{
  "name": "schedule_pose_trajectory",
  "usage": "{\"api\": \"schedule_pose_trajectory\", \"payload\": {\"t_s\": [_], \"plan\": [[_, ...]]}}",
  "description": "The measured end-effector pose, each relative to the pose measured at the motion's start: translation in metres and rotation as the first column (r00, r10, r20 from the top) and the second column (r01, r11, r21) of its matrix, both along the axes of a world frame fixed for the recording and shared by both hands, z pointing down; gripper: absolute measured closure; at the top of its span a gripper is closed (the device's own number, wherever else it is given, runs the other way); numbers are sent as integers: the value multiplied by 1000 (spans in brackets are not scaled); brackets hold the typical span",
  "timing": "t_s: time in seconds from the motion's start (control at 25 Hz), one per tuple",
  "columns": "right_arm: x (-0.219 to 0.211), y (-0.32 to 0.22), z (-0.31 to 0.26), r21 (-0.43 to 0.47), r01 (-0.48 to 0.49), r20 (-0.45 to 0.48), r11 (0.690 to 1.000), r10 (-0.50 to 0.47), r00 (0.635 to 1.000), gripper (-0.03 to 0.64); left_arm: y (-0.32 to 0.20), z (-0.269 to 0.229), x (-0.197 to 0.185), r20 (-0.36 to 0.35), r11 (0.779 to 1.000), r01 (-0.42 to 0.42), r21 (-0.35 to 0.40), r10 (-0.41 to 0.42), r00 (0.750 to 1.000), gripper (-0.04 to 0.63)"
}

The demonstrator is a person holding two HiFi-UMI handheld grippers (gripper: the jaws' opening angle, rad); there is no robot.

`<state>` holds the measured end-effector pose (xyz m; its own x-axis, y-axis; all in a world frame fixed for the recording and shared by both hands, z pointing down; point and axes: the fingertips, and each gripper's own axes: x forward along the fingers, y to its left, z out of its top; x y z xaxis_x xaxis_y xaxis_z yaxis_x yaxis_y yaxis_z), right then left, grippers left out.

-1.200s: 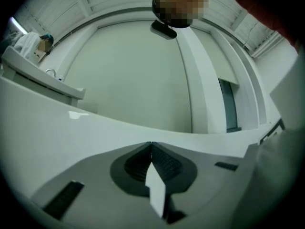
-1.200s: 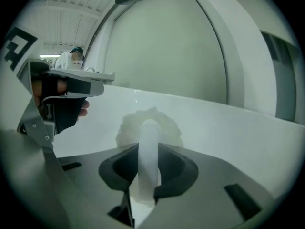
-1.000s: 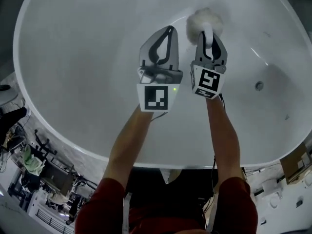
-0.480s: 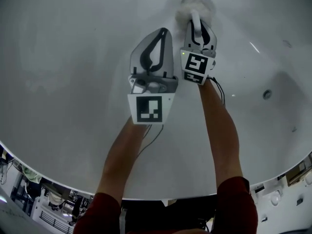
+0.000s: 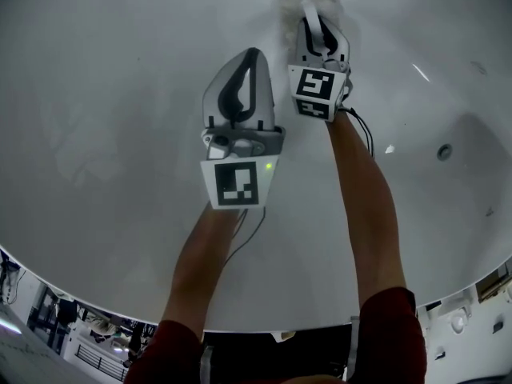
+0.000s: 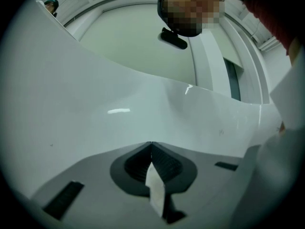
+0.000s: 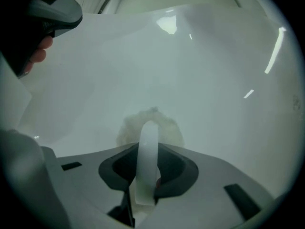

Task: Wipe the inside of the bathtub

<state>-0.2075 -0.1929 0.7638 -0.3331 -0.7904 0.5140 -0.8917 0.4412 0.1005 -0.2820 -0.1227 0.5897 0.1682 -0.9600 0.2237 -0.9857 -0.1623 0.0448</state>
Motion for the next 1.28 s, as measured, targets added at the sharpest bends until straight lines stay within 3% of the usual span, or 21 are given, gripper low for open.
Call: {"api": "schedule_pose_trajectory", "payload": {"t_s": [0.28,0.48,0.68,1.0,1.28], "plan": [[25,2,1,-34,-42,-37,999,41,998,522,4,-2,20,3,999,-35,-12,35,999,580],[161,13,21,-43,-56,-87,998,52,995,522,9,12,150,-1,996,-92,-10,92,996,580],[209,28,29,-49,-40,-133,998,33,991,522,12,12,202,-9,990,-142,-6,142,990,580],[328,62,47,-57,-36,-194,998,24,981,522,28,22,329,-18,971,-239,-4,239,971,580],[422,87,57,-71,-70,-266,995,49,963,522,47,30,410,-34,948,-318,-17,317,948,580]]}}
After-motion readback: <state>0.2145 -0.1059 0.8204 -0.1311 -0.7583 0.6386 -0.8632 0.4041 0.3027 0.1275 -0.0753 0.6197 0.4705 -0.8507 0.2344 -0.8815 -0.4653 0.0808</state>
